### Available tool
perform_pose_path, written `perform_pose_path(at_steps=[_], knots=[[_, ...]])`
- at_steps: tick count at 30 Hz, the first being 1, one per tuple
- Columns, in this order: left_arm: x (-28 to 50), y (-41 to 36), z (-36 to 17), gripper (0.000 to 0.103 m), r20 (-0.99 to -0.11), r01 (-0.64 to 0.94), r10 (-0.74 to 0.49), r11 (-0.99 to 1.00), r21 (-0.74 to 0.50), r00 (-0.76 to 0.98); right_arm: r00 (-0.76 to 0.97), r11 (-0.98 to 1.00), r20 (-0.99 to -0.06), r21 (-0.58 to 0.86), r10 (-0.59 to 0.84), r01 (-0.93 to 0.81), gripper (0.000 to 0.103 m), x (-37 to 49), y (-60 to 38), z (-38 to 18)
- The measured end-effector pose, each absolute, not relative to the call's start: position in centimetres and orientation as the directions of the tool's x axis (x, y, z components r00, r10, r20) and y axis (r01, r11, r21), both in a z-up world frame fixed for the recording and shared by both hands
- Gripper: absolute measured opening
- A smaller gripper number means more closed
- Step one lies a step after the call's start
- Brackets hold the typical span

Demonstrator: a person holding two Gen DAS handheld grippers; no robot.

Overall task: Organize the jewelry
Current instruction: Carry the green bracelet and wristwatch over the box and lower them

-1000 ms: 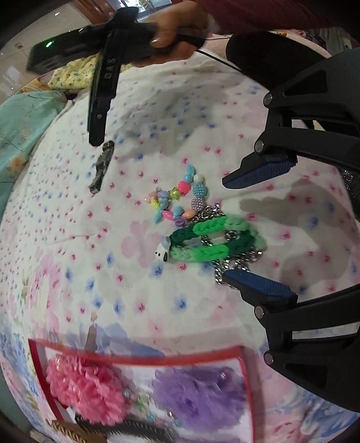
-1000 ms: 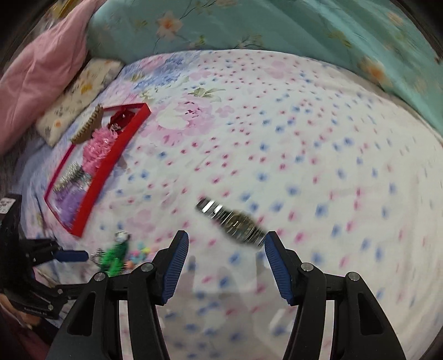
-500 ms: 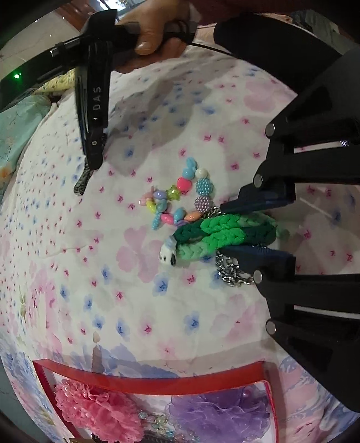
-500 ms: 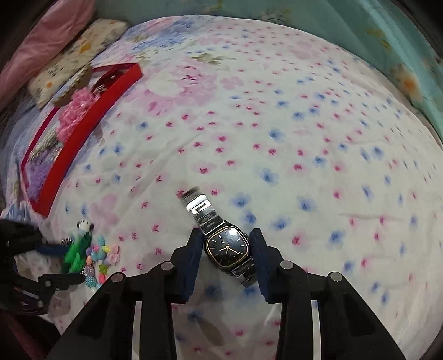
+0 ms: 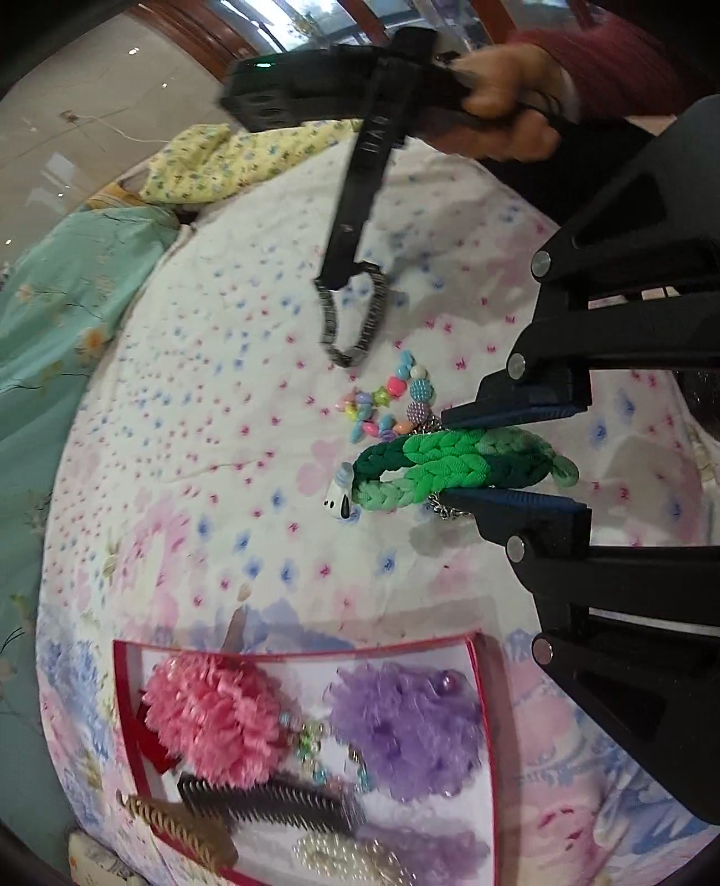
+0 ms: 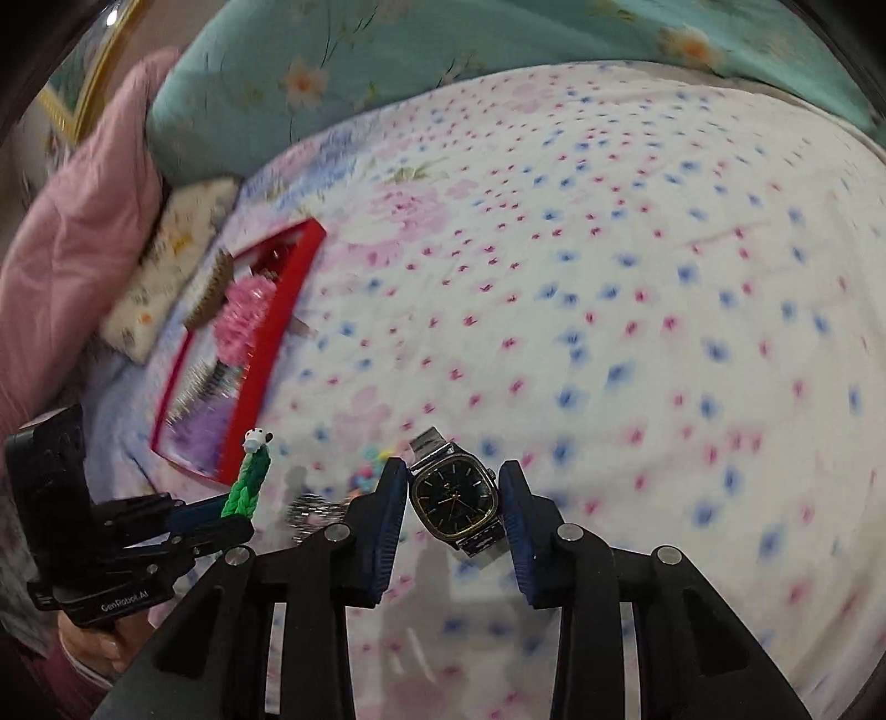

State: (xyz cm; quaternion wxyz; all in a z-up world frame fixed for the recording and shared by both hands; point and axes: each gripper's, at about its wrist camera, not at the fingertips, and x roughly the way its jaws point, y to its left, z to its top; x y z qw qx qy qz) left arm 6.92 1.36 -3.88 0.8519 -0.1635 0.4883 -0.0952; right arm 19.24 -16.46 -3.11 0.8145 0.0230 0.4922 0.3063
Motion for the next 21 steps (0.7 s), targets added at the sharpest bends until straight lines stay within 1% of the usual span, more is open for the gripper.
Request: perform_pose_path(at_steps=[3,8,15,21], knots=[[6.3,2.0,-3.0,0.018,-0.786,-0.003,-0.325,0.923,-0.384,0.526,0.363,0.812,-0.758,0.360,0.542,-0.460,0.034,17.6,-16.6,-2.8],[5.6,3.3,-1.7,0.018,-0.761,-0.021,-0.323,0.915,-0.404,0.563,0.414,0.809,-0.724,0.343,0.551,-0.477,0.034,15.1,-15.7,-2.1],[4.4,5.8,-0.7,0.018,-0.740,-0.063,-0.295,0.908,-0.413,0.604,0.375,0.764,-0.695,0.404,0.613,-0.503,0.034,14.0,-13.6,-1.2],[3.0,8.6,-0.1,0.018,-0.725,-0.114,-0.261,0.899,-0.423,0.637,0.353,0.724,-0.671,0.414,0.652,-0.552,0.034,13.0,-10.9,0.3]])
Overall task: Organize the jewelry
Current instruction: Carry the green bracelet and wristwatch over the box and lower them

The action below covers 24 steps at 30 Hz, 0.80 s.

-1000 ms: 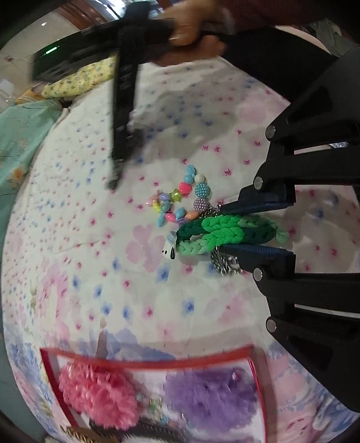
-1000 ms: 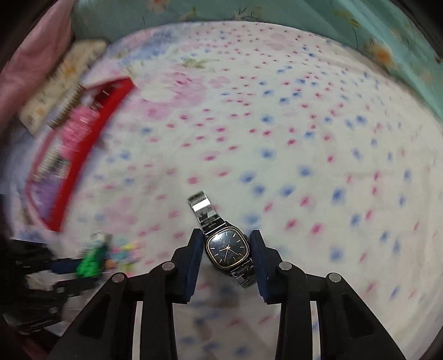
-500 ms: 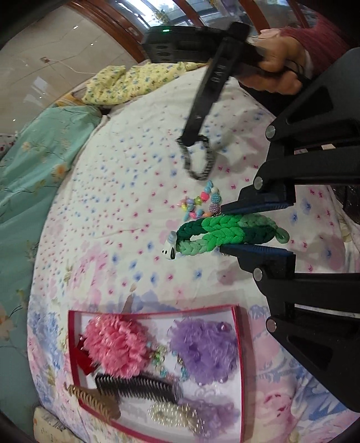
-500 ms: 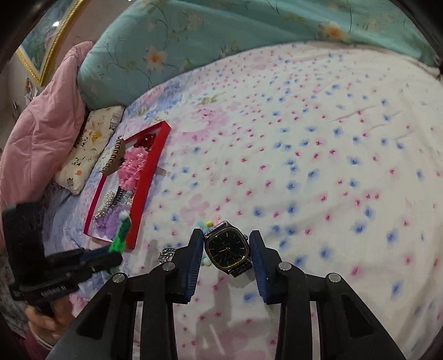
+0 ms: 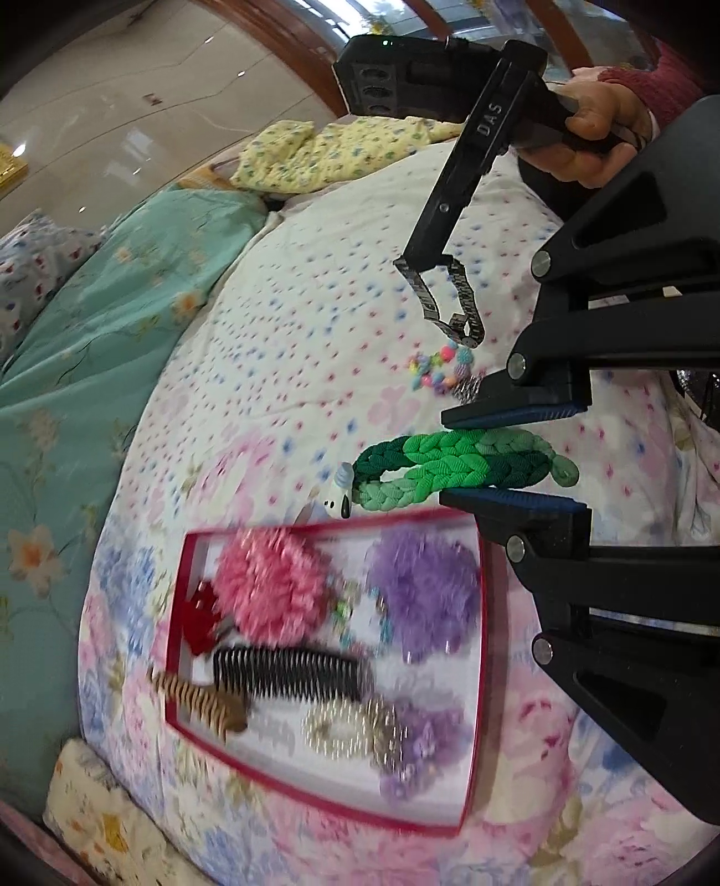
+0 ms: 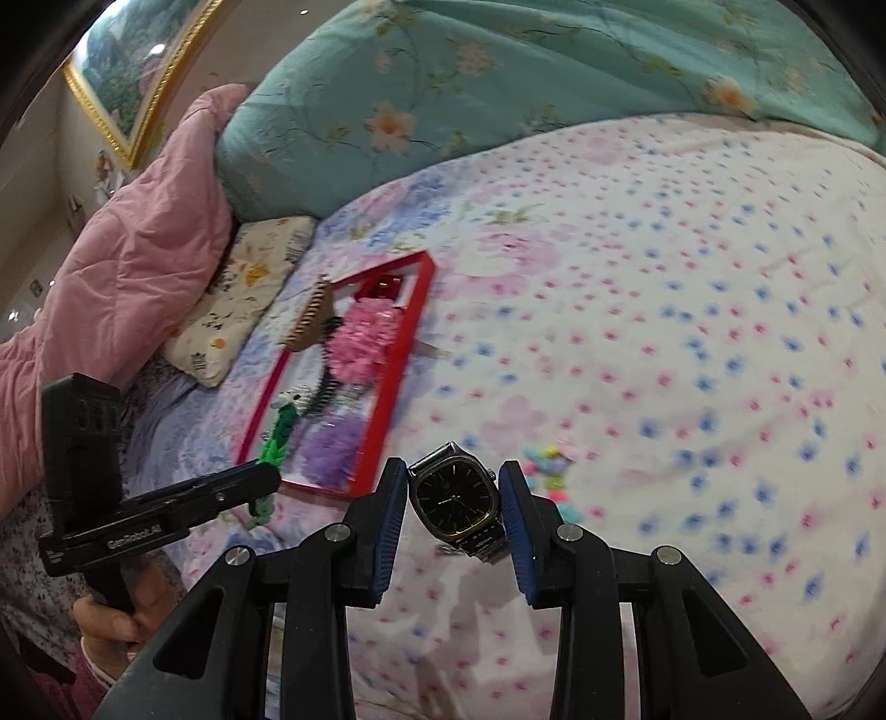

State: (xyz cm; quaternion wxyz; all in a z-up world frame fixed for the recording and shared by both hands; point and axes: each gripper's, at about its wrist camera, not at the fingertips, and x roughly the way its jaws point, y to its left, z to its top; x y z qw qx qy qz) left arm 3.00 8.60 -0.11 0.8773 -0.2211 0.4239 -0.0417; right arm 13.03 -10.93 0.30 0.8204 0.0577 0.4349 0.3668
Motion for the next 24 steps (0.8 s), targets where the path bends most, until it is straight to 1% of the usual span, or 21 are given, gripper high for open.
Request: perform_pose_path(at_steps=[8,15,24], knots=[[1.0,13.0,0.9,0.018,-0.712,-0.195,-0.188,0.887,-0.419,0.676,0.301,0.663,-0.646,0.437,0.701,-0.607,0.034,12.6,-6.1,1.6],[-0.2,17.1,0.7,0.018,-0.712,-0.276,-0.128,0.863,-0.423,0.691,0.250,0.598,-0.619,0.452,0.745,-0.662,0.034,12.1,-1.5,2.3],[-0.5,20.3,-0.6,0.018,-0.727,-0.323,-0.093,0.852,-0.412,0.680,0.210,0.590,-0.653,0.441,0.728,-0.676,0.034,12.3,3.5,0.2]])
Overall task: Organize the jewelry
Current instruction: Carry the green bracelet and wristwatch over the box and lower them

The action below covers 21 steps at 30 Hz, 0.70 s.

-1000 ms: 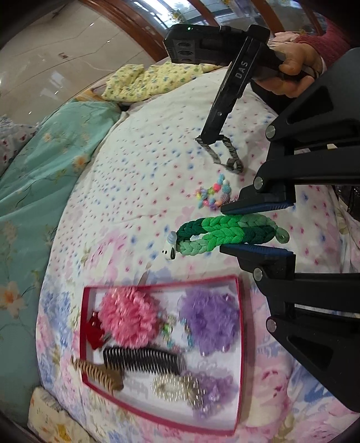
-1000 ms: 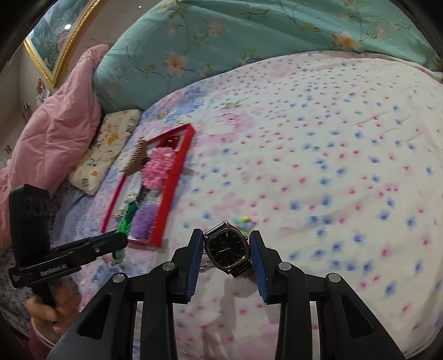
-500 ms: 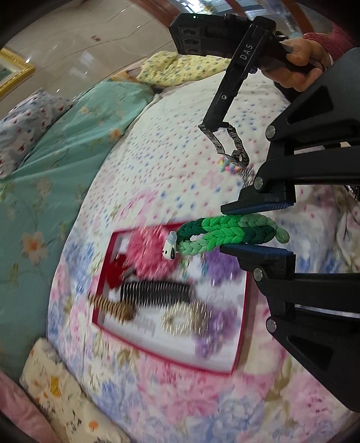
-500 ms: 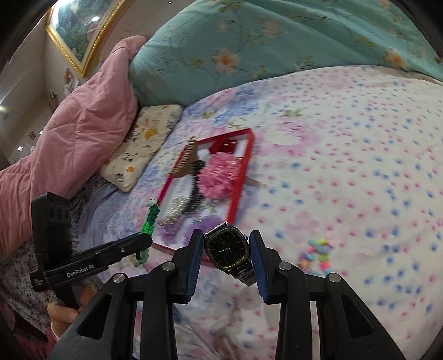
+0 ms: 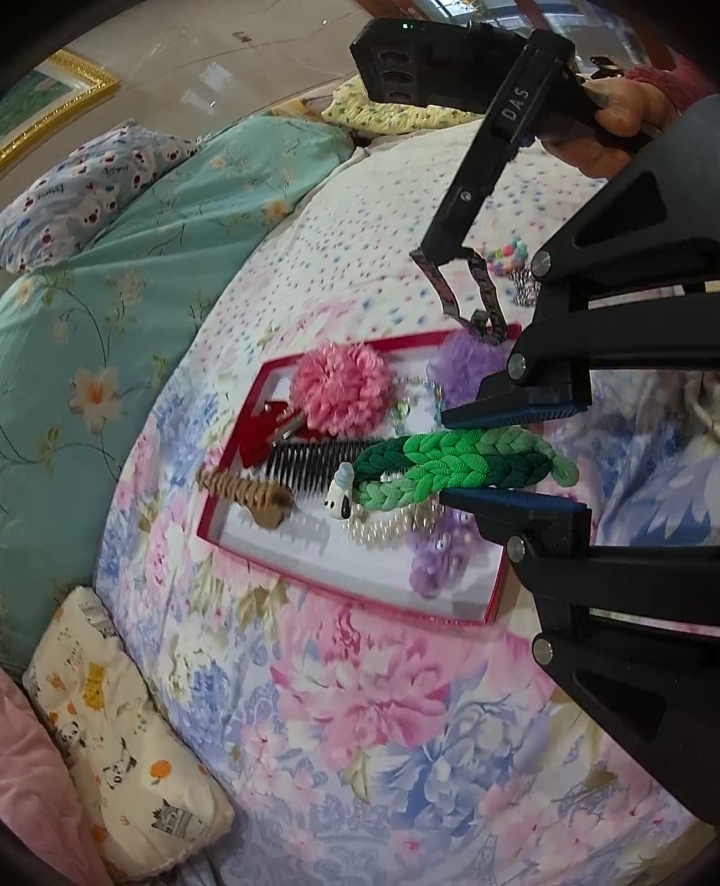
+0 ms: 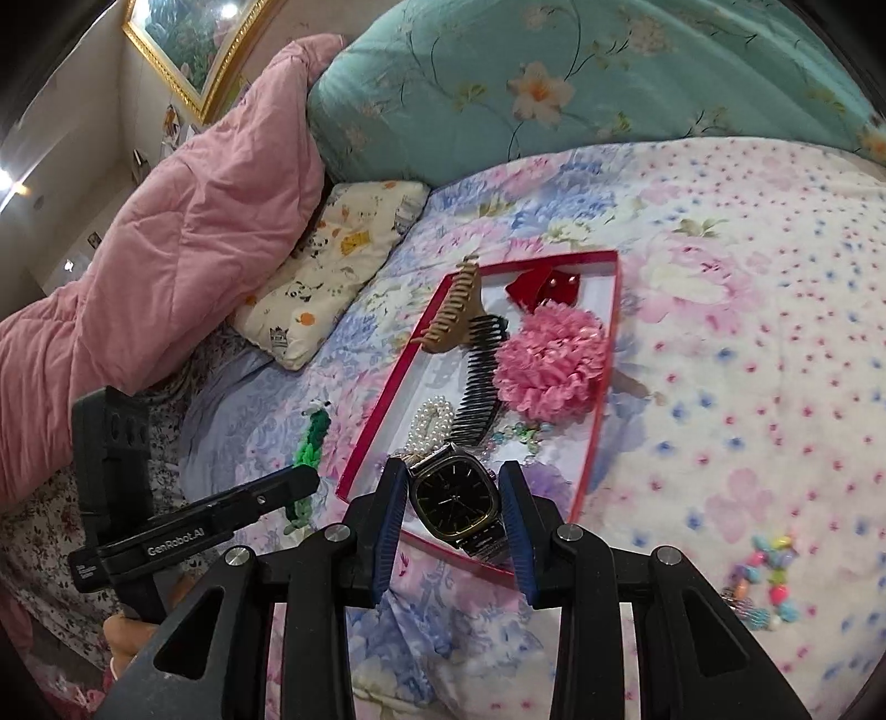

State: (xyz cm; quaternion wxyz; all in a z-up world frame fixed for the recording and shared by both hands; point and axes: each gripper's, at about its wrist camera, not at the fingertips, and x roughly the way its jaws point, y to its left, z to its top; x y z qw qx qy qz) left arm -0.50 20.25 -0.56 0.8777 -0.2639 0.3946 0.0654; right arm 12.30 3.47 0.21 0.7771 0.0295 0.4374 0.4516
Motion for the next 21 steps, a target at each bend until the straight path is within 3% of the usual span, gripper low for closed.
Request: perform_pose_path(at_steps=[21], knots=[[2.9,22.7,-6.5,0.018,-0.799,-0.390,-0.099,0.833,-0.393,0.594,0.178,0.657,-0.756,0.396,0.629,-0.642,0.034,14.3,8.1,-6.5]])
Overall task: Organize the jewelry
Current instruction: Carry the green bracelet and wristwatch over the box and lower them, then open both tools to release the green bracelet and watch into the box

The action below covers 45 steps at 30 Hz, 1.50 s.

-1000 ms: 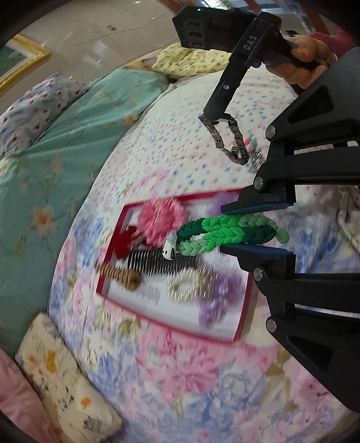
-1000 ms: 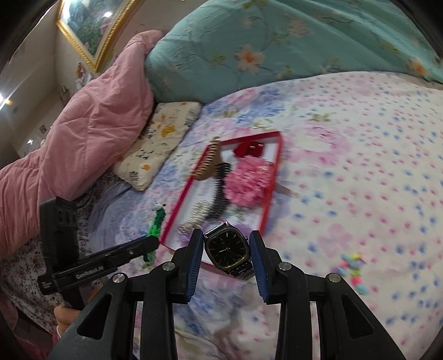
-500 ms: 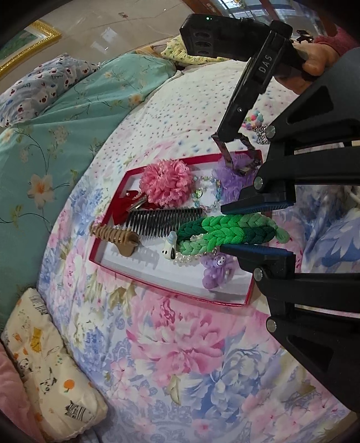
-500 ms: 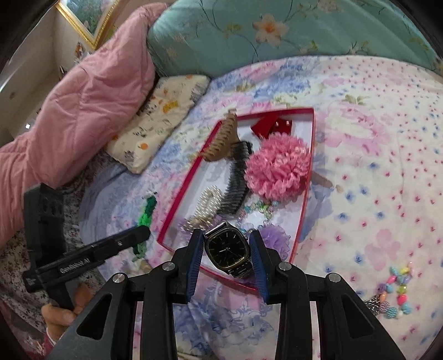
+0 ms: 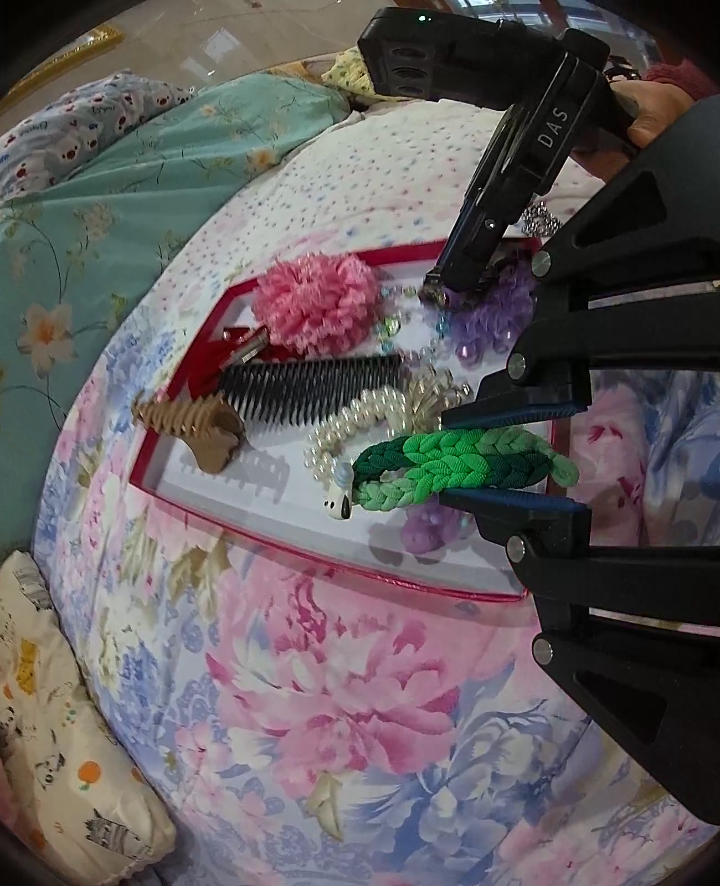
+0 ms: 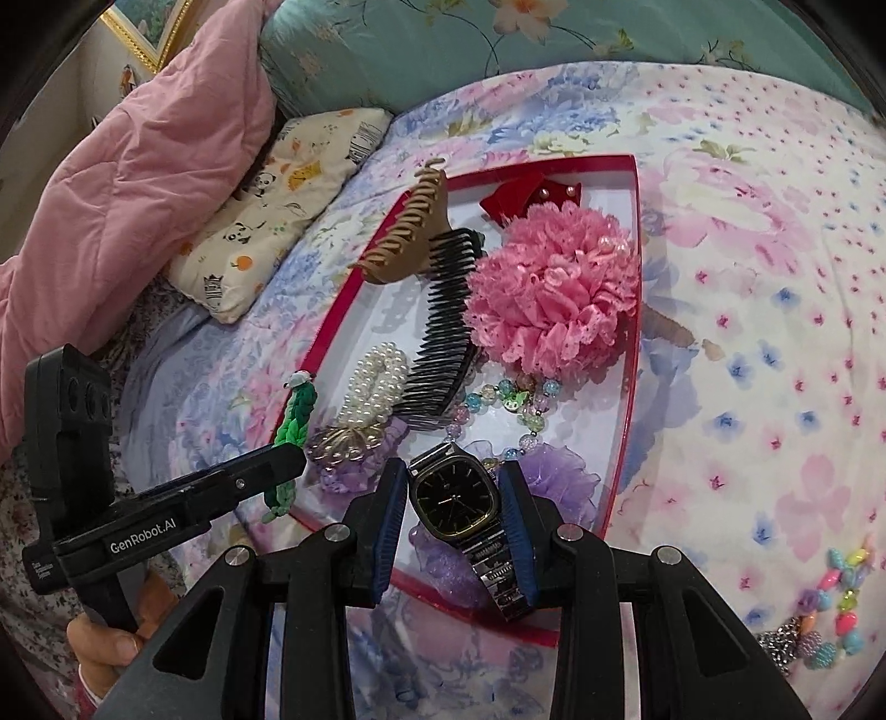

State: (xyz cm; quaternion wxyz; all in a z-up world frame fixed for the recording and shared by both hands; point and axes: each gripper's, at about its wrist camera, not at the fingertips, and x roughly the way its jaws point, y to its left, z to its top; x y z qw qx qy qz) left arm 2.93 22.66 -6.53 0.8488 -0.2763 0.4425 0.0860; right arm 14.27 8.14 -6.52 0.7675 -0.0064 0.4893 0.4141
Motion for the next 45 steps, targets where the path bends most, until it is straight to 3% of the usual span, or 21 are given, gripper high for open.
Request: perform_pose_path(at_steps=[9,14,31,40,45], knots=[[3.2,22.6,-7.2,0.020,-0.811,-0.406,-0.089,0.831,-0.381,0.579,0.178,0.666,-0.767,0.387,0.616,-0.637,0.034,14.5,8.3,-8.0],[3.1,22.6,-7.3,0.030,-0.819,-0.425,-0.062,0.831,-0.360,0.571,0.174,0.662,-0.763,0.395,0.623,-0.637,0.033,14.7,8.4,-8.3],[3.3,22.2,-7.2,0.048,-0.828,-0.436,-0.050,0.832,-0.344,0.558,0.171,0.656,-0.753,0.409,0.635,-0.634,0.035,14.8,8.3,-8.4],[3.3,22.1,-7.1,0.049,-0.828,-0.435,-0.049,0.832,-0.343,0.558,0.160,0.649,-0.736,0.447,0.658,-0.615,0.038,14.9,7.6,-8.3],[3.2,22.1,-6.9,0.053,-0.826,-0.436,-0.052,0.830,-0.348,0.561,0.168,0.645,-0.721,0.460,0.672,-0.611,0.045,14.9,7.2,-7.7]])
